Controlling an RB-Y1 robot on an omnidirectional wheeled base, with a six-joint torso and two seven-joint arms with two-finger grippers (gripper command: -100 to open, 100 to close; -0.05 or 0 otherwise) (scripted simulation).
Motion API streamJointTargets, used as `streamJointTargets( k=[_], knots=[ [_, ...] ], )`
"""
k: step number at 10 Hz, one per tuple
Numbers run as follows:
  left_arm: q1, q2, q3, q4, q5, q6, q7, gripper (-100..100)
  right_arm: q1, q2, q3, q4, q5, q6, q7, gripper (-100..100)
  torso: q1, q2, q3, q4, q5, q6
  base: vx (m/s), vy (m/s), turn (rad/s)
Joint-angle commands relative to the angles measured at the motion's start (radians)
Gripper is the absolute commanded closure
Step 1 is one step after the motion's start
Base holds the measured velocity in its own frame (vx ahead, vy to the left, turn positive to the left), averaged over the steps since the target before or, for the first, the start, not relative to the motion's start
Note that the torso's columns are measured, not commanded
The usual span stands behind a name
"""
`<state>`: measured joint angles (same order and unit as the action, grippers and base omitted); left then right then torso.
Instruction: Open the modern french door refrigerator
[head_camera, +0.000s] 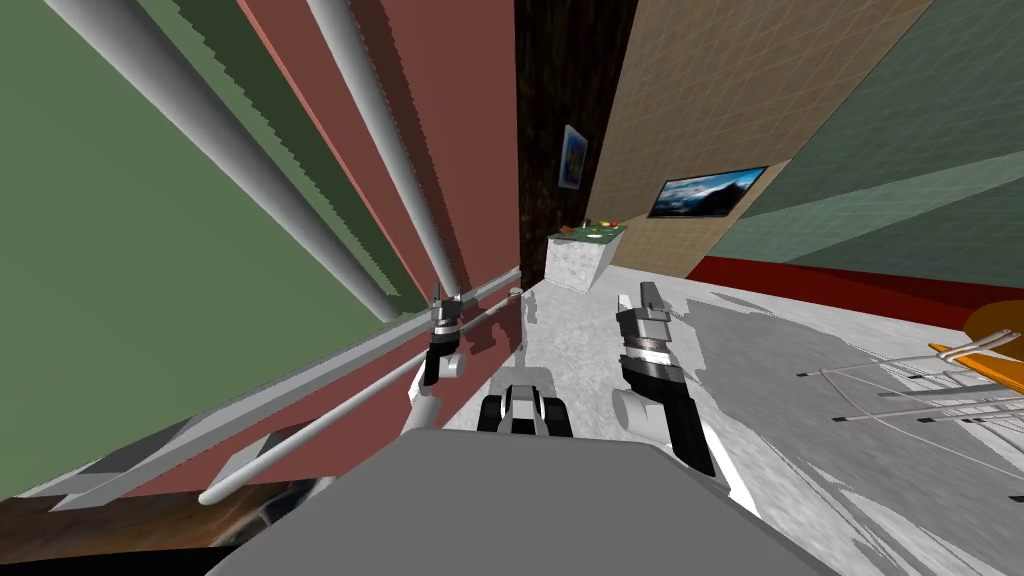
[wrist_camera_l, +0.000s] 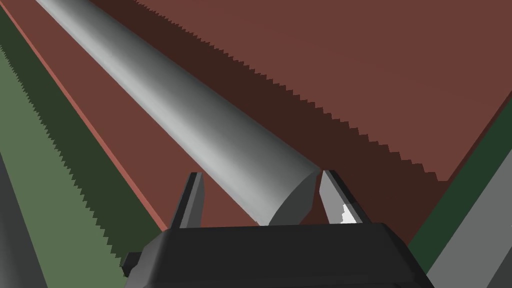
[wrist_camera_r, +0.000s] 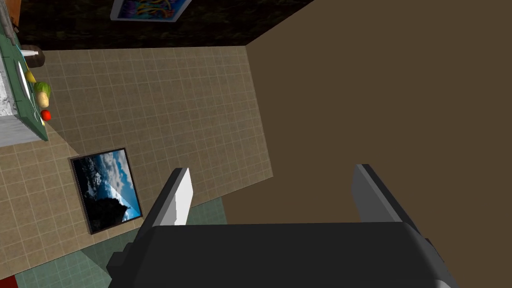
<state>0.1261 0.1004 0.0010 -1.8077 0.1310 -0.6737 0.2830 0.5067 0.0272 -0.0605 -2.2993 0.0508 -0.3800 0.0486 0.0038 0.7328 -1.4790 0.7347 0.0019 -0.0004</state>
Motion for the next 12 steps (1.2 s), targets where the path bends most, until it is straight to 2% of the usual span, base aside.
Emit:
streamJointTargets(
  k=[1,2,3,4,5,8,9,10,11,12],
  knots=[
    [0.079,-0.023,-0.016,-0.065,-0.01,-0.014,-0.018,100,0.0,0.0,0.0,0.0,0.0,0.0,0.0,0,-0.001,0.001,0.001,-0.001,0.0,0.0,0.05,0.039,-0.081],
    [0.111,-0.023,-0.016,-0.069,-0.01,-0.014,-0.018,100,0.0,0.0,0.0,0.0,0.0,0.0,0.0,0,-0.002,0.002,0.001,0.001,-0.001,0.0,0.045,0.028,-0.053],
    [0.143,-0.037,-0.026,-0.111,-0.016,-0.023,-0.027,100,0.0,0.0,0.0,0.0,0.0,0.0,0.0,0,-0.003,0.003,0.002,0.001,-0.001,0.0,0.062,0.033,-0.116],
    [0.173,-0.037,-0.026,-0.119,-0.016,-0.023,-0.027,100,0.0,0.0,0.0,0.0,0.0,0.0,0.0,0,-0.004,0.003,0.002,0.002,-0.002,0.001,0.051,0.03,-0.047],
    [0.204,-0.051,-0.035,-0.158,-0.021,-0.031,-0.036,100,0.0,0.0,0.0,0.0,0.0,0.0,0.0,0,-0.003,0.003,0.002,0.002,-0.001,0.0,0.063,0.025,-0.074],
    [0.29,-0.065,-0.045,-0.221,-0.027,-0.039,-0.046,100,0.0,0.0,0.0,0.0,0.0,0.0,0.0,0,-0.003,0.004,0.002,0.003,-0.002,0.001,0.043,0.032,-0.076],
    [0.275,-0.061,-0.044,-0.207,-0.025,-0.039,-0.042,100,0.0,0.0,0.0,0.0,0.0,0.0,0.0,0,-0.004,0.006,0.004,0.004,-0.002,-0.001,0.015,0.01,-0.001],
    [0.249,-0.078,-0.003,-0.211,-0.001,-0.013,-0.085,100,0.0,0.0,0.0,0.0,0.0,0.0,0.0,0,-0.004,0.007,0.004,0.004,-0.002,0.0,-0.02,-0.217,0.161],
    [0.249,-0.078,-0.003,-0.211,-0.001,-0.013,-0.085,100,0.0,0.001,0.0,0.0,0.0,0.0,0.0,0,-0.016,0.008,0.005,0.004,-0.005,-0.001,-0.013,-0.273,0.137],
    [0.234,-0.086,0.017,-0.211,0.011,0.0,-0.107,100,0.0,0.001,0.0,0.0,0.0,0.0,0.0,0,-0.019,0.008,0.005,0.004,-0.007,0.003,0.008,-0.263,0.086]
  ],
)
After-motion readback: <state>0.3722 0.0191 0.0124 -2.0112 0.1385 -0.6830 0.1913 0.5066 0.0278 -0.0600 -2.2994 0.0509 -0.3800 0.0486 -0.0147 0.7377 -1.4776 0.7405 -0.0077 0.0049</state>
